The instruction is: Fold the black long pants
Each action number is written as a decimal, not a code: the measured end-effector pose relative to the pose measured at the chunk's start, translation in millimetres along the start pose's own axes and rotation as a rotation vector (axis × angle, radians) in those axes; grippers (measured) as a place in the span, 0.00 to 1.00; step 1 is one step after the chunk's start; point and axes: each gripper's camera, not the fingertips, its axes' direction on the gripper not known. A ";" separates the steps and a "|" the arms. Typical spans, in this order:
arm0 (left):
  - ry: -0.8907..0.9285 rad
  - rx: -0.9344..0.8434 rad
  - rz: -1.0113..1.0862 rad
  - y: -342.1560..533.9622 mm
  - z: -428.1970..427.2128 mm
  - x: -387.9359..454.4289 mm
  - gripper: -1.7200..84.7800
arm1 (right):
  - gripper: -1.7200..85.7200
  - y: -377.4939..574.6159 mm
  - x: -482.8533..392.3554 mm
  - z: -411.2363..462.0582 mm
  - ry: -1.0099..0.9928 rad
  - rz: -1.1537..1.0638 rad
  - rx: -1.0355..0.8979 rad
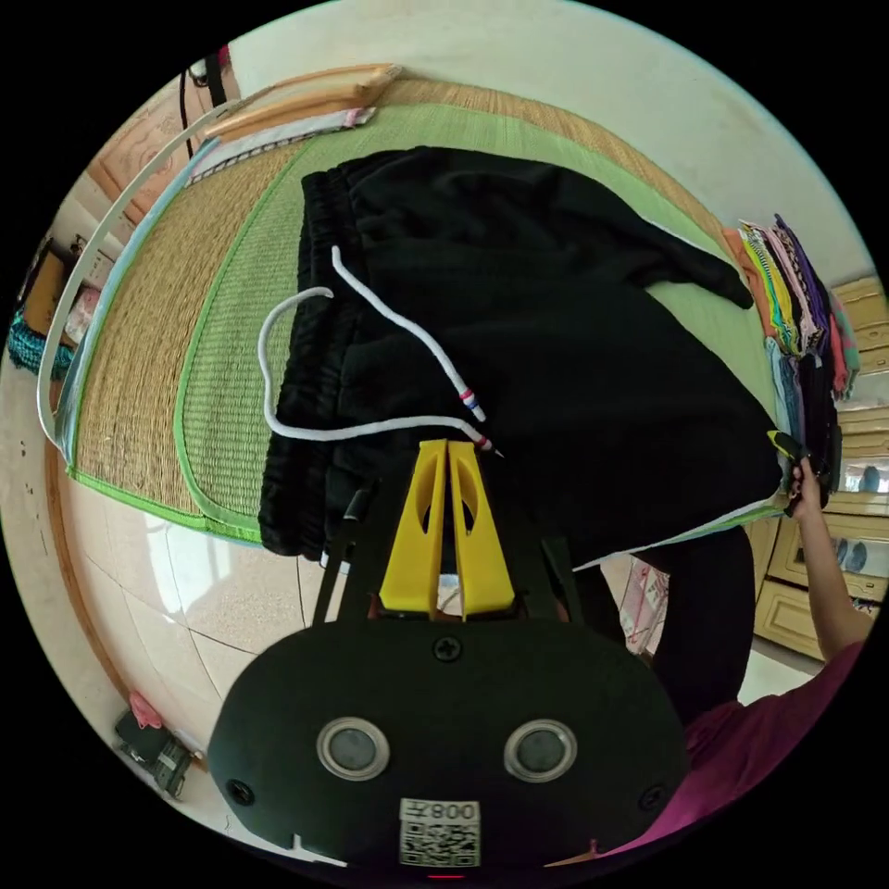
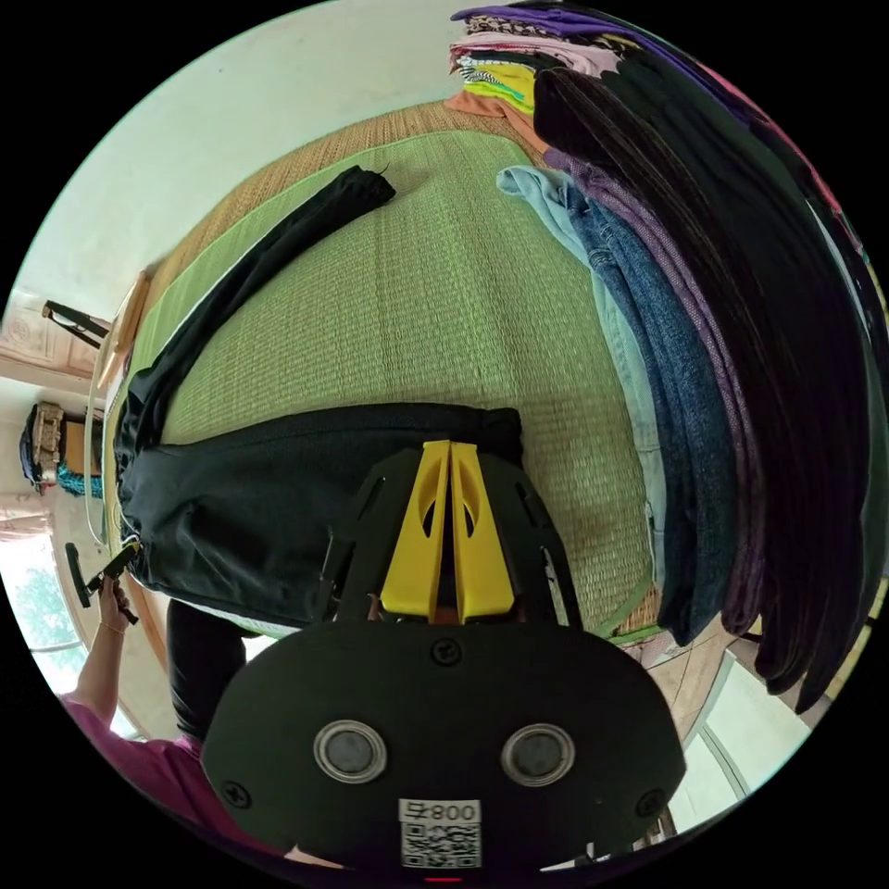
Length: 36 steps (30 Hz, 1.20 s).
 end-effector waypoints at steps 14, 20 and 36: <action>0.179 0.187 0.109 -125.8 -7.3 67.0 0.05 | 0.05 -104.1 -87.4 -1.8 -0.183 -0.162 0.157; 0.155 0.191 0.120 -190.0 13.4 98.2 0.06 | 0.09 -200.2 -111.6 5.6 -0.131 -0.188 0.206; 0.154 0.198 0.147 -266.2 55.5 171.9 0.05 | 0.11 -354.7 -120.4 71.5 -0.035 -0.171 0.120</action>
